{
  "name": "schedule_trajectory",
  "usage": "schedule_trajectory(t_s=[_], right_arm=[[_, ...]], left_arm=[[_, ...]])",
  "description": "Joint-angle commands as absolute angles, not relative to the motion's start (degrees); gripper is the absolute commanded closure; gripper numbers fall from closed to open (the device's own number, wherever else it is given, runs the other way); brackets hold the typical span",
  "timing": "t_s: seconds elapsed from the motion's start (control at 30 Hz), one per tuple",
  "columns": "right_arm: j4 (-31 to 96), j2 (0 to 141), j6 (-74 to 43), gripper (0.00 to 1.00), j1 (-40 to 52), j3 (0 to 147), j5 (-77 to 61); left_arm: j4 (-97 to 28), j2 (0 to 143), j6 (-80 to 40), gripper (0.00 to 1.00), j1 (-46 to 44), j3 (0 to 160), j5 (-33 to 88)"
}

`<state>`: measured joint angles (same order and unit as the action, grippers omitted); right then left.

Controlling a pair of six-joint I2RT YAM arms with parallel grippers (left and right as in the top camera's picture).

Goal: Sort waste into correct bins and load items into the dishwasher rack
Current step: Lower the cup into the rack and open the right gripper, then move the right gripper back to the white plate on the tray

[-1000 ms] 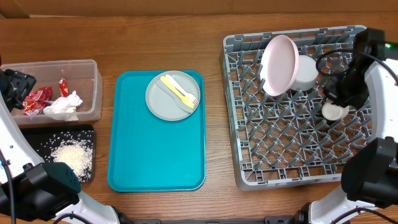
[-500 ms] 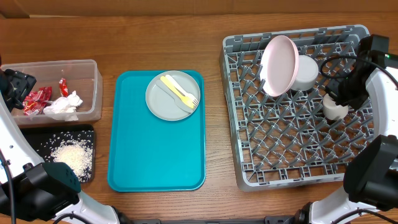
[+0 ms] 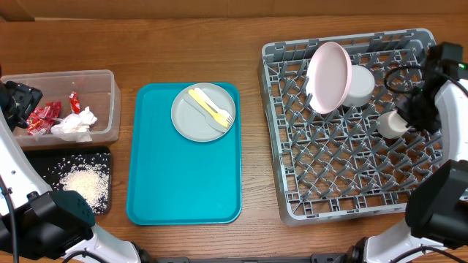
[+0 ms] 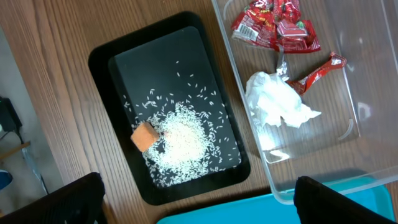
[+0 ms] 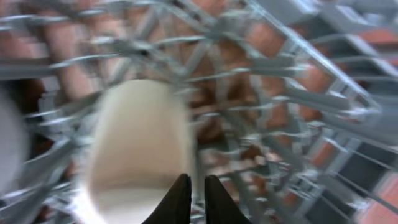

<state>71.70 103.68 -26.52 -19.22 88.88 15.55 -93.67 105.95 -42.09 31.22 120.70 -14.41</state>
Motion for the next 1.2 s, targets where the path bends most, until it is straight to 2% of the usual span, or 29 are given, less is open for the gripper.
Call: schedule_trajectory(t_s=[0.0,0.27,0.3,0.4,0.47,0.6,0.83,1.17], right_arm=[[73.97,103.98,-30.74,0.88,-19.68,92.40,23.29],[82.52,103.31,-28.36,0.87,-18.79,106.04,16.60],[83.22,103.18,-26.61,0.84,-18.63,107.66,14.33],[85.14,103.09,-23.55,0.69,-18.44,109.36,10.17],[85.19,103.24,-23.55,0.69,-18.52,107.57,10.20],[82.15,103.31,-23.53,0.79,-18.68,100.92,9.52],[70.48,103.31,-23.62,0.81,-18.72,89.43,7.81],[60.53,103.68,-23.75,0.80,-18.87,87.42,11.51]], left_arm=[[-93.82,104.88,-43.31,0.00,31.00,121.34,-15.42],[-93.80,104.88,-43.33,0.00,31.00,121.34,-15.42],[-93.80,104.88,-43.31,0.00,31.00,121.34,-15.42],[-93.80,104.88,-43.31,0.00,31.00,121.34,-15.42],[-93.80,104.88,-43.31,0.00,31.00,121.34,-15.42],[-93.82,104.88,-43.31,0.00,31.00,121.34,-15.42],[-93.80,104.88,-43.31,0.00,31.00,121.34,-15.42],[-93.82,104.88,-43.31,0.00,31.00,121.34,-15.42]])
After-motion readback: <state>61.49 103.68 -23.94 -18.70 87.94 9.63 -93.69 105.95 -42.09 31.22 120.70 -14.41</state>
